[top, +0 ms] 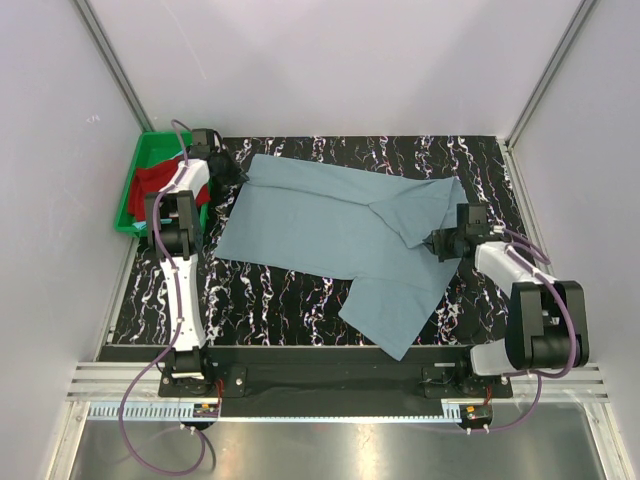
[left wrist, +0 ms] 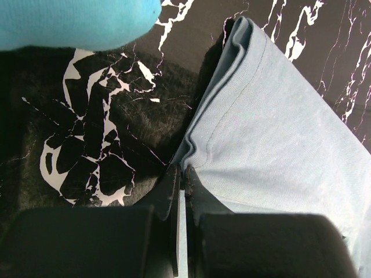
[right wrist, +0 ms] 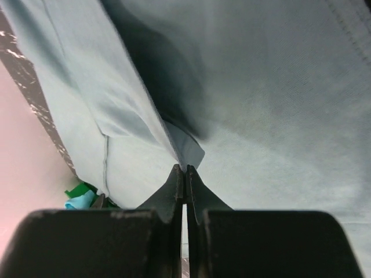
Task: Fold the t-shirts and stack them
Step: Fold the tshirt
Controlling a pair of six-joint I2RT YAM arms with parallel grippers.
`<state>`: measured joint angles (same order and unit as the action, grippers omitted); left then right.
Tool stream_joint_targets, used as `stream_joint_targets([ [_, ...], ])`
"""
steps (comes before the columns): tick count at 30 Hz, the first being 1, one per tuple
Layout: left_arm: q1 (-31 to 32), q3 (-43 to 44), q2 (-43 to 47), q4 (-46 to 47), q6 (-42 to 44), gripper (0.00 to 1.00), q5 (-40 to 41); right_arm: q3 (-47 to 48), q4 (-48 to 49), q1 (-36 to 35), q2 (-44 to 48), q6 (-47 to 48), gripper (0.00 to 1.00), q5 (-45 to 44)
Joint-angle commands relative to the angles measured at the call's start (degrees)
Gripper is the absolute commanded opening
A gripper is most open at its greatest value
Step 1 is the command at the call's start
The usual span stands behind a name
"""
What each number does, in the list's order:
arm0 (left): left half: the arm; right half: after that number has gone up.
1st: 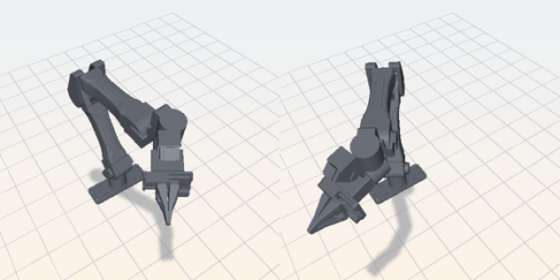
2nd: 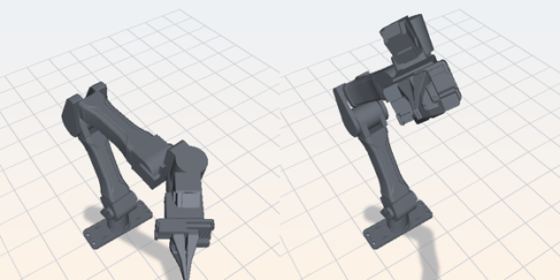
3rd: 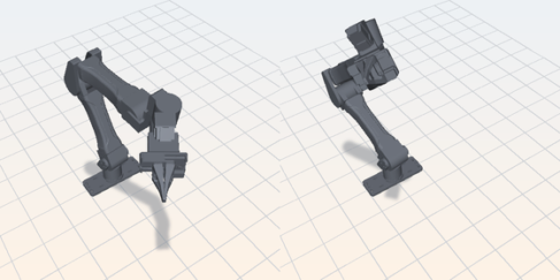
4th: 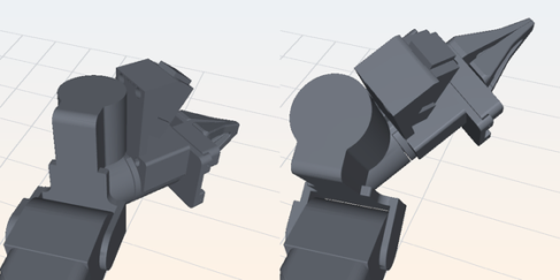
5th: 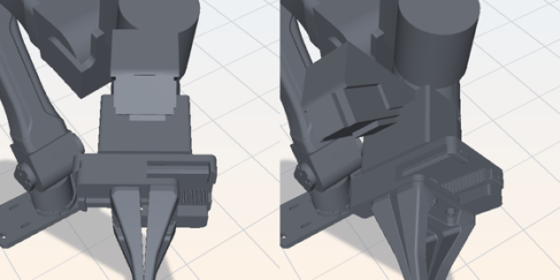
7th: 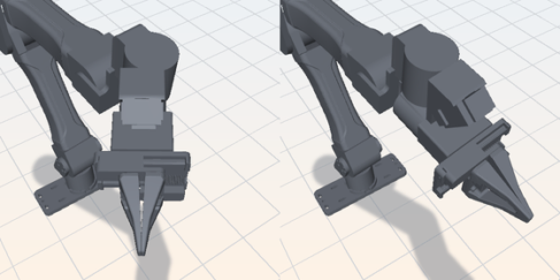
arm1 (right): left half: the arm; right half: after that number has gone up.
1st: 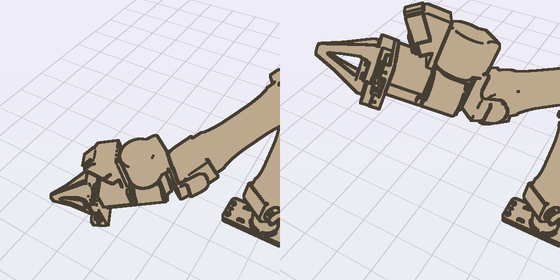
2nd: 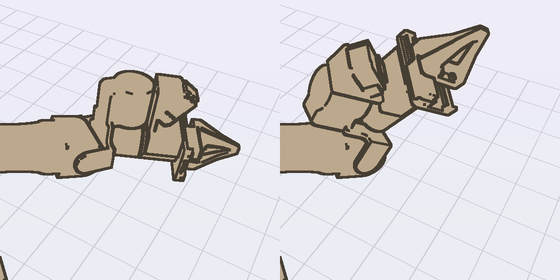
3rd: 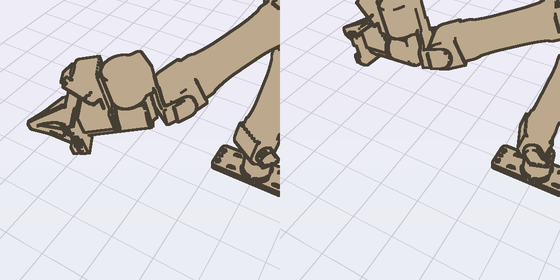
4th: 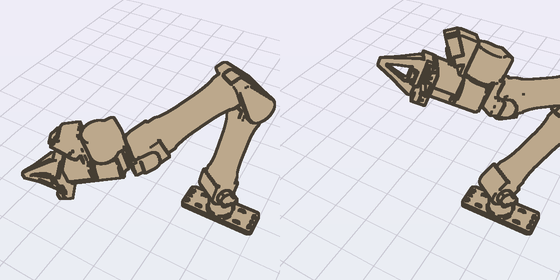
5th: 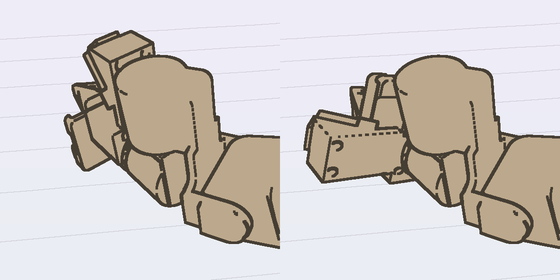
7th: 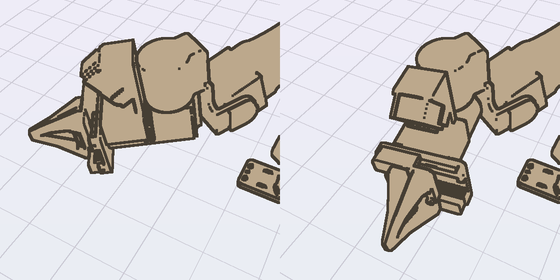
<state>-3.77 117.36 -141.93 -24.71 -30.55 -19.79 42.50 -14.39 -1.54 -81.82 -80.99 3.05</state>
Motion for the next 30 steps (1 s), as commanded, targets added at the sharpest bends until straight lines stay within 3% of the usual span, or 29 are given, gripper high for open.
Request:
stream_joint_targets([
  [1,-1.06,2.26,-0.72,0.89,-0.30,0.00,0.02,-0.49,1.30,-0.48,3.07,-1.98,0.00,-2.35],
  [15,-1.06,1.12,0.07,1.33,-0.39,0.00,0.02,-8.13,3.75,-5.49,5.62,-13.57,0.00,-2.70],
  [27,-1.33,-1.52,1.74,2.30,-0.22,0.01,-0.77,-9.89,8.32,-6.28,1.14,-15.60,0.00,-3.75],
  [29,-1.42,-1.96,1.92,2.21,-0.13,0.05,-0.69,-10.07,8.33,-6.28,0.79,-14.90,0.02,-3.75],
  [30,-1.33,-2.05,2.18,2.30,-0.04,0.07,-0.95,-10.33,8.33,-6.37,0.96,-14.29,0.12,-3.93],
])
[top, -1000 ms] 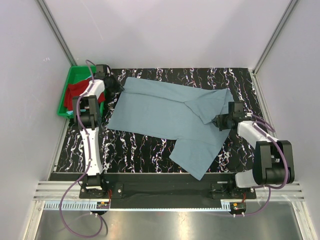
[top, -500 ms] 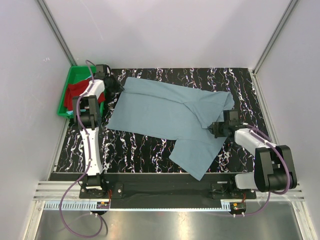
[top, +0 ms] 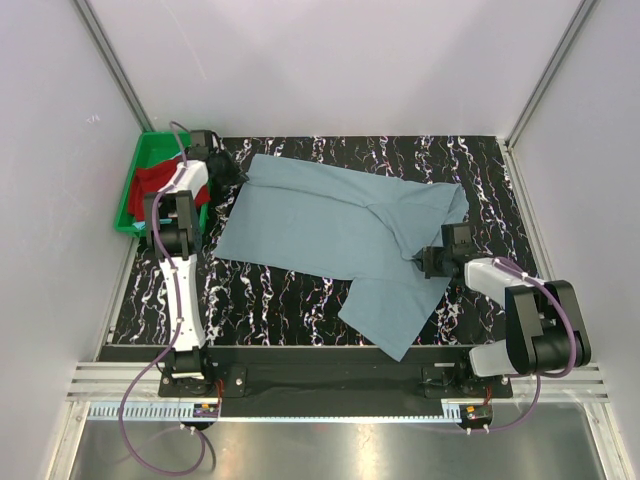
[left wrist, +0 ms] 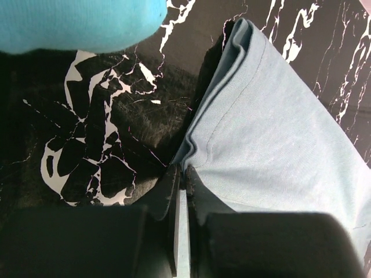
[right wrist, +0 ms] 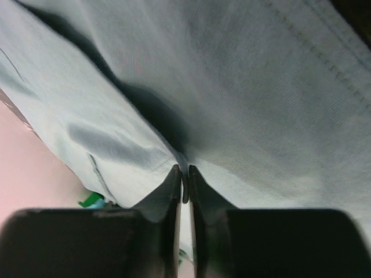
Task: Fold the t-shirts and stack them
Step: Fold the tshirt
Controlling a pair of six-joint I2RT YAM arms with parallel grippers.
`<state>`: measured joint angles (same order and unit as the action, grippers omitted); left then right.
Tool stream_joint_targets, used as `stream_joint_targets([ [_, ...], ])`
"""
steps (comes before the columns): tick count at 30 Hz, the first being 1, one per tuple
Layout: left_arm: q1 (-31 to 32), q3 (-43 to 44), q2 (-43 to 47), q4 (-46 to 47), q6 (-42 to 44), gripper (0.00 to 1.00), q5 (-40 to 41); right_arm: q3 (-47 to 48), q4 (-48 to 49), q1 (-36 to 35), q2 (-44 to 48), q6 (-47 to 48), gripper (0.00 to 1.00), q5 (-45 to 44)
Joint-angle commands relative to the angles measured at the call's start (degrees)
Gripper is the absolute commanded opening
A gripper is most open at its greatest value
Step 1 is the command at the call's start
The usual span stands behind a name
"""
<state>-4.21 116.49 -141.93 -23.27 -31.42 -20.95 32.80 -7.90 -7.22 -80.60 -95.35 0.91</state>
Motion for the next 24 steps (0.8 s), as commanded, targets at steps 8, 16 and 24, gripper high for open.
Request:
stream_joint_targets([
  [8,-0.63,-8.63,9.99,0.50,2.85,0.37,0.64,1.29,-12.53,4.23,8.06,20.96,0.49,0.06],
  [16,0.17,-17.16,22.74,-2.13,7.16,0.51,8.55,16.83,-24.52,6.87,11.61,51.72,0.76,-5.56],
  [24,8.84,-31.55,32.58,-3.98,5.67,0.44,12.94,26.35,-26.73,6.96,-0.69,53.87,0.70,-11.46],
])
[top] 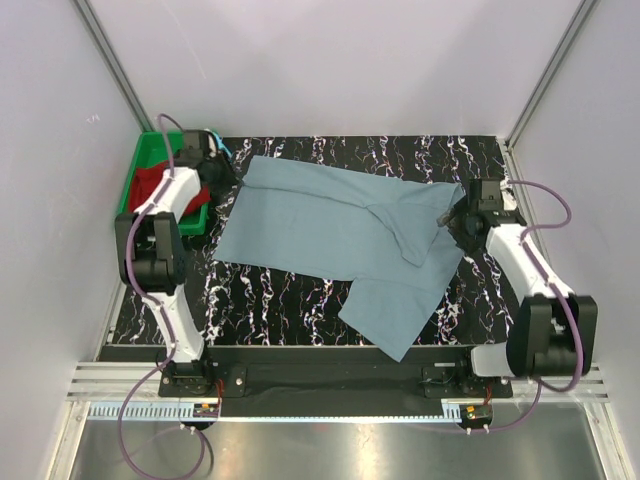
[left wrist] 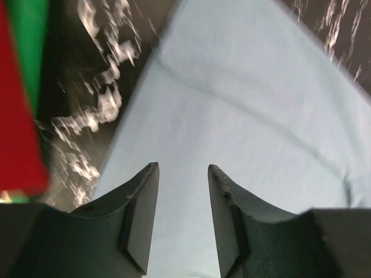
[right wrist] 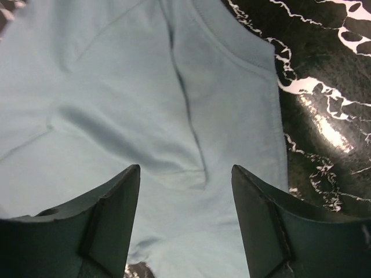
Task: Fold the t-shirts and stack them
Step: Fold the tshirt
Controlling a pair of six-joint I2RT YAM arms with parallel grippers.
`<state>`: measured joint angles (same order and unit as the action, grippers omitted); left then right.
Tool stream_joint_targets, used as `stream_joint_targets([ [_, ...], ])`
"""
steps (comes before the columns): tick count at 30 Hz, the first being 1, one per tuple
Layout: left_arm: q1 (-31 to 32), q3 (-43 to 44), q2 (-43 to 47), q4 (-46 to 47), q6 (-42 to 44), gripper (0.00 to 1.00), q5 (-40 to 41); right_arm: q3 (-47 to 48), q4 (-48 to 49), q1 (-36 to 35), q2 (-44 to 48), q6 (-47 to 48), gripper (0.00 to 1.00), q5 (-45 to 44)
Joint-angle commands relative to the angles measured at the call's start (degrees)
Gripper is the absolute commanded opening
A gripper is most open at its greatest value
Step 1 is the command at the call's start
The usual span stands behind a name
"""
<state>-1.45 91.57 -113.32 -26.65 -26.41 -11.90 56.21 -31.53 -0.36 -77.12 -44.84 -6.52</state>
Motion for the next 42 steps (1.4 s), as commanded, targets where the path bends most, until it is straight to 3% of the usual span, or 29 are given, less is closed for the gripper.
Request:
stream_joint_targets([
  [1,7.33,-8.49,4.59,-0.68,0.40,0.45,4.86,3.99,-2.75,0.01,-5.39,3.09,0.70,-3.59],
  [5,12.52,-15.54,7.14,-2.17,0.05,0.46,6.98,5.49,-1.70,0.10,-11.02,2.57,0.64,-3.06],
  [8,15.25,-18.70,7.67,-2.70,0.05,0.46,8.12,4.88,0.67,0.10,-13.31,2.39,0.42,-2.97],
  [10,15.78,-19.67,6.54,-3.22,-1.18,0.46,6.99,5.05,0.85,0.71,-14.72,2.91,0.35,-3.14],
  [16,16.13,-22.66,5.47,-8.32,-5.75,0.45,6.10,1.99,1.64,4.22,-18.41,2.04,0.32,-3.94],
  [23,16.39,-28.46,5.48,-10.08,-8.47,0.44,1.89,2.50,3.67,8.09,-24.12,6.07,0.37,-4.29],
  [29,21.14,-33.73,7.66,-9.73,-9.01,0.44,-0.41,7.60,1.57,10.99,-26.77,12.58,0.39,-7.10],
  [32,21.23,-34.18,12.23,-9.73,-4.63,0.44,-0.67,10.67,0.42,11.08,-25.27,16.97,0.50,-6.40],
  [38,20.70,-25.23,18.48,-10.17,2.41,0.47,0.39,18.93,4.53,11.08,-22.27,22.33,0.74,1.59],
  [39,20.53,-21.21,17.00,-10.17,2.85,0.47,0.47,20.16,5.59,11.08,-23.15,22.77,0.81,2.56],
  [42,18.78,-12.25,11.12,-9.47,3.56,0.47,-3.28,26.39,7.79,11.08,-28.86,23.66,0.84,7.99],
])
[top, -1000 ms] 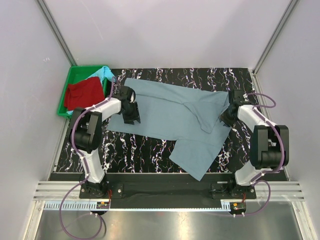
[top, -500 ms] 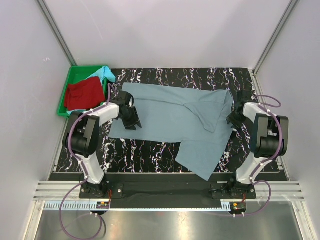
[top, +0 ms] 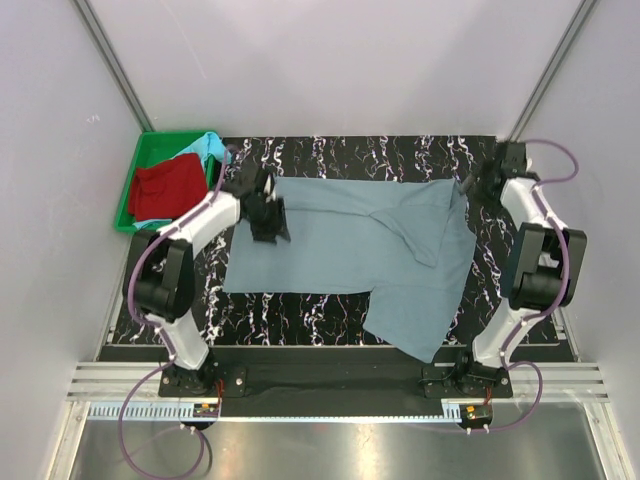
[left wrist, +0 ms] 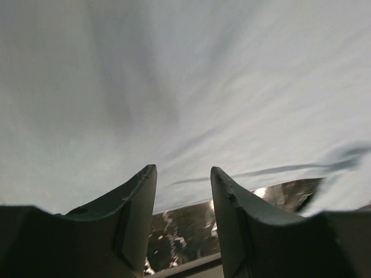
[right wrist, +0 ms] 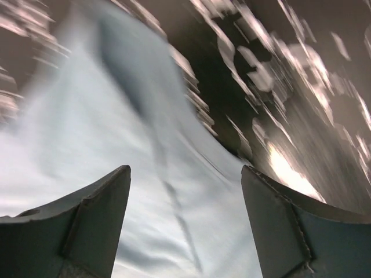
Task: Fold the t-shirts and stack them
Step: Fold the tshirt
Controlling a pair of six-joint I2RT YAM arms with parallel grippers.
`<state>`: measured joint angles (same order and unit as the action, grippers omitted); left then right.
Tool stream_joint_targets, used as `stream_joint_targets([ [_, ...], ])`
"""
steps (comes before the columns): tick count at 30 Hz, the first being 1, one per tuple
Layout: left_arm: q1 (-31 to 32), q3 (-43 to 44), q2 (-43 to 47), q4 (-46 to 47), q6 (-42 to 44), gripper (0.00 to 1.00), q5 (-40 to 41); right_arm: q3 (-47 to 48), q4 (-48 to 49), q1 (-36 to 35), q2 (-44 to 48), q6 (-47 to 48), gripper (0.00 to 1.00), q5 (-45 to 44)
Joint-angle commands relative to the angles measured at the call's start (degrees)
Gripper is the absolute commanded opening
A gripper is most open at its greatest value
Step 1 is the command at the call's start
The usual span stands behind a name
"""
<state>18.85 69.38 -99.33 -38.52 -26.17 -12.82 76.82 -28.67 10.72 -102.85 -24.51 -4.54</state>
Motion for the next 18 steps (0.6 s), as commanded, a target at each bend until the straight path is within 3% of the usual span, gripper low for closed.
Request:
stream_joint_targets([
  [1,-3.19,12.24,-4.80,2.66,3.06,0.47,-3.60,9.28,5.02,0.00,-4.89,2.90,0.84,6.81],
  [6,-8.47,28.05,-18.25,4.24,0.07,0.42,-7.92,17.13,7.04,0.09,-13.51,-1.06,0.78,10.58],
  [9,-10.76,33.07,-23.43,7.58,-2.21,0.41,-10.20,20.82,8.53,0.09,-17.38,-2.64,0.72,14.10],
  [18,-15.07,33.89,-29.95,12.33,-9.06,0.41,-11.97,25.40,9.33,1.23,-24.06,-4.40,0.63,16.22],
])
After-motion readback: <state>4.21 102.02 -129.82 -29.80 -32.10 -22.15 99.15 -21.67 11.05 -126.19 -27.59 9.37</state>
